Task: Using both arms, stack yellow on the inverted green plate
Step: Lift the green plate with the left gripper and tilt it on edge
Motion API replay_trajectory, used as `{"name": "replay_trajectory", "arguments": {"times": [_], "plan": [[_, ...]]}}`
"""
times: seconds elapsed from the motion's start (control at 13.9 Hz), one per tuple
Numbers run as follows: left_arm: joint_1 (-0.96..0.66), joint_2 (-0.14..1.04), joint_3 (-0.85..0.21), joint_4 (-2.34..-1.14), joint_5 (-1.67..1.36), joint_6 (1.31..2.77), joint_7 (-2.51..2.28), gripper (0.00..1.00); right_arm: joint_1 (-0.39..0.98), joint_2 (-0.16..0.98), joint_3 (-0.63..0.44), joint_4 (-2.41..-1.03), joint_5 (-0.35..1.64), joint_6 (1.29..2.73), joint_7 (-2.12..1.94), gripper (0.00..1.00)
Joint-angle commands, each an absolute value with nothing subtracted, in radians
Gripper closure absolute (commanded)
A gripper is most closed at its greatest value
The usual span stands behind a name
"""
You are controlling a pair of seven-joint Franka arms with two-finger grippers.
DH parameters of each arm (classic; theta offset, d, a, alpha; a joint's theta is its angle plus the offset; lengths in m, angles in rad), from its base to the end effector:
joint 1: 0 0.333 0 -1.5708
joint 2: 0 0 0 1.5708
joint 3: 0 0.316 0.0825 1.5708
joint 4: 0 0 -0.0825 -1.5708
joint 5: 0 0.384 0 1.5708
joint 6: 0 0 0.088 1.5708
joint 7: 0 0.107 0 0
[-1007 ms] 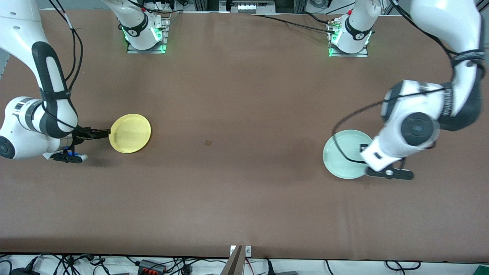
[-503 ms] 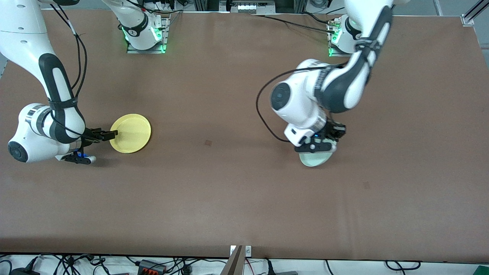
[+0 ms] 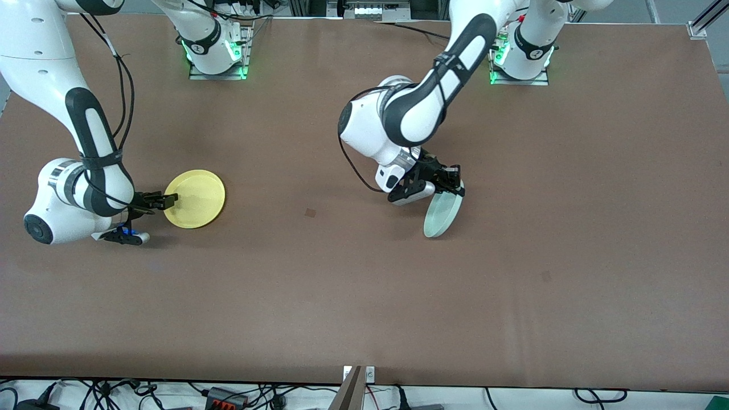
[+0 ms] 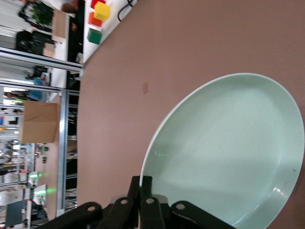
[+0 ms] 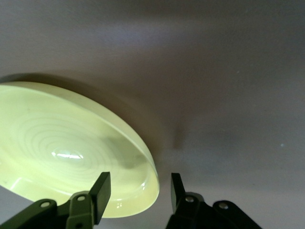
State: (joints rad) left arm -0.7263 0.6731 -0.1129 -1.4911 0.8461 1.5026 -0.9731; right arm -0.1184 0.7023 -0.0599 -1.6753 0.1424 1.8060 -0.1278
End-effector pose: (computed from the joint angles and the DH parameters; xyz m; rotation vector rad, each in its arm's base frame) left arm 0.5051 -0.4186 0.2716 -2.1766 0.1148 -0.2543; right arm 0.6019 -0.0943 0.1639 -2.8572 0.1738 0.8083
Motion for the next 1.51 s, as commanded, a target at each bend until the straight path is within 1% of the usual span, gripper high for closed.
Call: {"name": "replay_trajectory", "arguments": {"times": [0.0, 0.22, 0.29, 0.5, 0.58, 0.65, 0.72, 0.79, 0.86, 1.08, 1.44], "plan": [[-0.779, 0.712, -0.097, -1.463, 0.888, 1.445, -1.057, 0.99, -0.123, 0.706, -0.055, -1.674, 0.156, 1.799, -0.146, 0.58], [-0.819, 0.745, -0.094, -1.465, 0.893, 1.43, -1.103, 0.99, -0.124, 0.706, -0.055, -1.674, 0.158, 1.77, -0.144, 0.98], [-0.821, 0.749, -0.094, -1.465, 0.893, 1.428, -1.109, 0.99, -0.124, 0.706, -0.055, -1.672, 0.161, 1.755, -0.143, 1.0], [-0.87, 0.794, -0.097, -1.463, 0.888, 1.43, -1.175, 0.99, -0.124, 0.696, -0.055, -1.652, 0.16, 1.75, -0.15, 1.0], [-0.873, 0.801, -0.097, -1.465, 0.893, 1.433, -1.204, 0.99, -0.123, 0.695, -0.051, -1.626, 0.156, 1.734, -0.161, 1.0], [-0.877, 0.804, -0.097, -1.465, 0.89, 1.436, -1.21, 0.9, -0.117, 0.677, -0.051, -1.599, 0.158, 1.683, -0.166, 1.0], [-0.877, 0.804, -0.1, -1.462, 0.885, 1.44, -1.203, 0.61, -0.115, 0.666, -0.049, -1.548, 0.158, 1.625, -0.166, 1.0], [-0.876, 0.802, -0.101, -1.462, 0.888, 1.45, -1.198, 0.16, -0.117, 0.661, -0.048, -1.495, 0.16, 1.565, -0.176, 1.0], [-0.876, 0.799, -0.103, -1.462, 0.888, 1.5, -1.206, 0.0, -0.117, 0.661, -0.048, -1.439, 0.161, 1.515, -0.205, 1.0], [-0.873, 0.804, -0.104, -1.465, 0.876, 1.632, -1.218, 0.0, -0.101, 0.66, -0.046, -1.335, 0.166, 1.45, -0.221, 1.0], [-0.867, 0.802, -0.104, -1.465, 0.871, 1.799, -1.238, 0.0, -0.034, 0.641, -0.046, -1.296, 0.247, 1.416, -0.179, 1.0]]}}
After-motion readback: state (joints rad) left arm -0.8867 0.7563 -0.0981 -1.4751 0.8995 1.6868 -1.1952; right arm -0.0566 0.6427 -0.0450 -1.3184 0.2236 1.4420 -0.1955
